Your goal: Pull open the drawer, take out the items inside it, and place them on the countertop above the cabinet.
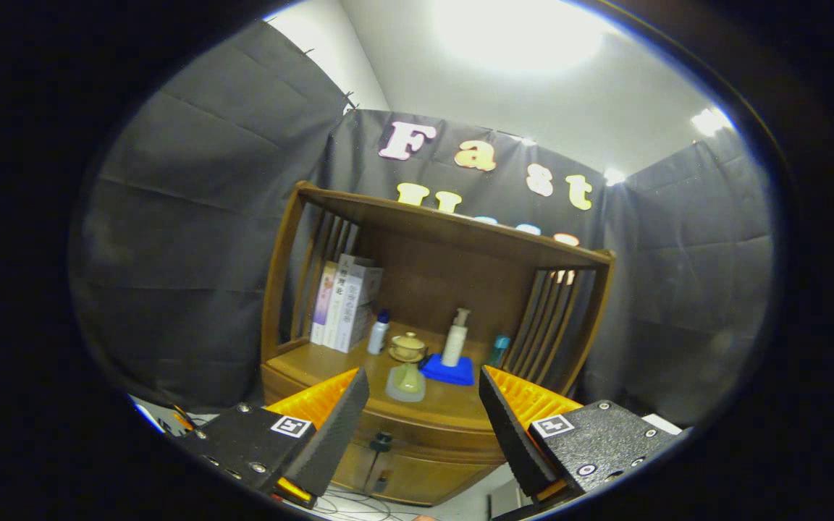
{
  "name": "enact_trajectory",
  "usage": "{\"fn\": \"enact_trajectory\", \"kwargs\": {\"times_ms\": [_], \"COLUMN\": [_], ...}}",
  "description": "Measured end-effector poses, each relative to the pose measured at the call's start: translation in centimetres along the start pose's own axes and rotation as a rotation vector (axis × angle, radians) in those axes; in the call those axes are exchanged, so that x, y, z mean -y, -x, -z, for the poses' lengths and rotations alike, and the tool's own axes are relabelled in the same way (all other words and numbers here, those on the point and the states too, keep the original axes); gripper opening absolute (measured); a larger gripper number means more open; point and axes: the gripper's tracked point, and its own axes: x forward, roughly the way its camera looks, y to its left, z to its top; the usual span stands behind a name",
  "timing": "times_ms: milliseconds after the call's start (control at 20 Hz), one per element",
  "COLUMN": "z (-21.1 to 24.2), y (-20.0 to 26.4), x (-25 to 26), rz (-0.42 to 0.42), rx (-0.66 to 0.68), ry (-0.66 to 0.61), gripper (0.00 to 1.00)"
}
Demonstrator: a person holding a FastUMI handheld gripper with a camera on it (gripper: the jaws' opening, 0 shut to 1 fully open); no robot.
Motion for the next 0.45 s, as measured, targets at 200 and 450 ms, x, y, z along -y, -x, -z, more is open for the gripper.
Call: {"fn": "enact_trajectory", "kwargs": {"times_ms": [200, 450], "z": [-1.3, -3.6], "y": [1.7, 3.4], "x": [0.1, 1.2], "rz": [0.024, 0.073], "rx": [0.025, 0.077], "ry": [-0.019, -0.029], "gripper": [0.95, 0.95]}}
